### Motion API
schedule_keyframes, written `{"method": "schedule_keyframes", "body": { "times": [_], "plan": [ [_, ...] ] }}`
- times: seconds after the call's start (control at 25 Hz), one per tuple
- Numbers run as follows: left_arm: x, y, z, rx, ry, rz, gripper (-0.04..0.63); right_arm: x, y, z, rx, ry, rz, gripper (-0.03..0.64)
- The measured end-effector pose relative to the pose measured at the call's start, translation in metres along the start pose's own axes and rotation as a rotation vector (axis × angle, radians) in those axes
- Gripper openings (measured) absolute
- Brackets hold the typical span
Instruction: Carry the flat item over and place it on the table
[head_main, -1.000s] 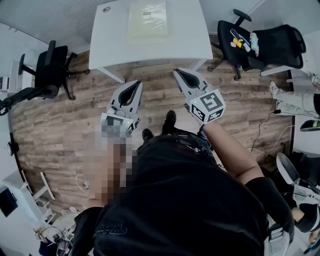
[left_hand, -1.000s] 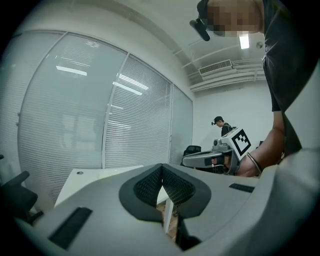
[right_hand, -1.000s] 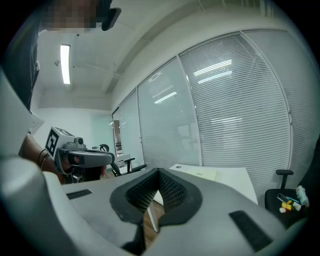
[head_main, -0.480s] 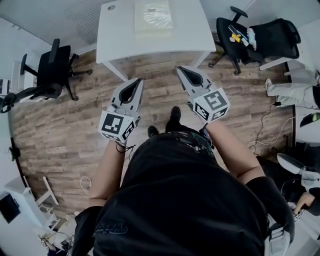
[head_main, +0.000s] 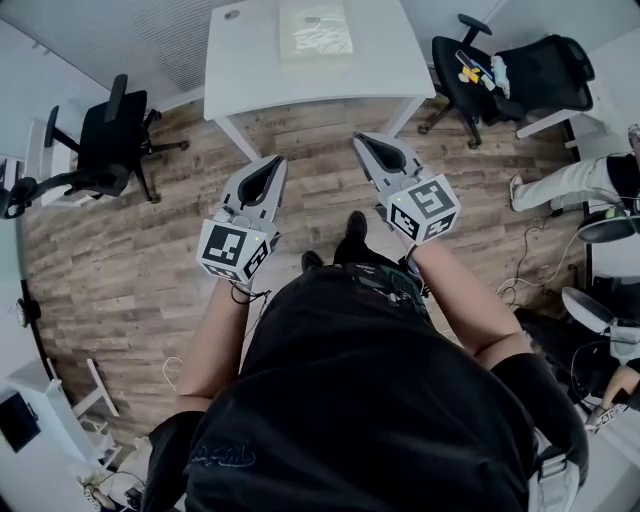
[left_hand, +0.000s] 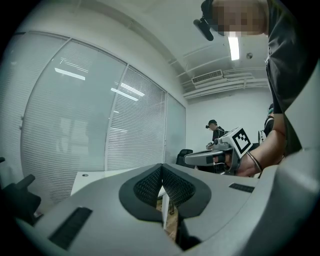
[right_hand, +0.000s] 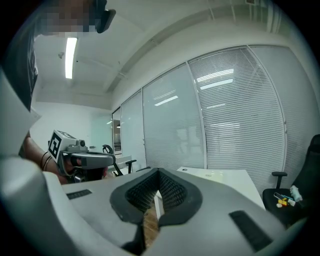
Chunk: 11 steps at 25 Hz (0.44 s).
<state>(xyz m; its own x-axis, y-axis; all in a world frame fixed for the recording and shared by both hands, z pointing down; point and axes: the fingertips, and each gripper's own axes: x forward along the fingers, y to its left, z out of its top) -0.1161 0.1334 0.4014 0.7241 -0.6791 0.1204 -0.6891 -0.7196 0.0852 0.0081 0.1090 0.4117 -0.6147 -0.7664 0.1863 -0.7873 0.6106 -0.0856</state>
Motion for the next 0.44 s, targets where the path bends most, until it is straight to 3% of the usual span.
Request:
{"method": "schedule_keyframes", "body": {
  "times": [0.44],
  "plan": [
    [-0.014,0.002,0.005,0.012,-0.01,-0.019,0.012,0.009,0.024,0.008,-0.013,-0.013,0.006,0.021]
  ]
}}
